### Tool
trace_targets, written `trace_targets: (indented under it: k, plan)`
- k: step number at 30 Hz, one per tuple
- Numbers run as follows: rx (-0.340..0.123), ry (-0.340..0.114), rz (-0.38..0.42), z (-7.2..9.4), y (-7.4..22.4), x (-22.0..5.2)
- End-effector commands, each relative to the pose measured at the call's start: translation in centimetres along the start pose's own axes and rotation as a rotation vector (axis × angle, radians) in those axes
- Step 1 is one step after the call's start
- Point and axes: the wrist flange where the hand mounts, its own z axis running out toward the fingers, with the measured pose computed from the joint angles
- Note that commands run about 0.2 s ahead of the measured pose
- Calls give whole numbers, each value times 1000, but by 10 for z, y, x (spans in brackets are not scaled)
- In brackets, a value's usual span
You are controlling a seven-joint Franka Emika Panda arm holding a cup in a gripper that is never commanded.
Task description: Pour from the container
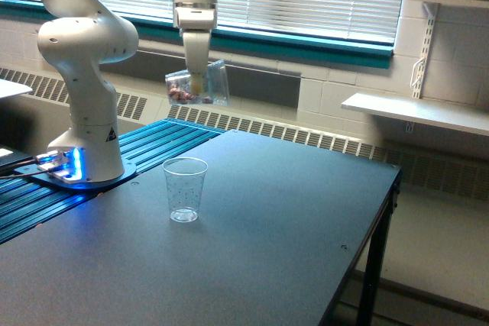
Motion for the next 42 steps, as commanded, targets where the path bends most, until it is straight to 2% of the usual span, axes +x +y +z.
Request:
trace_targets:
  k: [1,9,27,42]
  plan:
    - [-25,-35,0,10,9,-11]
    - [-50,-53,24,19,23,-18]
    - [-101,-125,64,48,54,-39]
    - [-162,-200,118,64,54,-49]
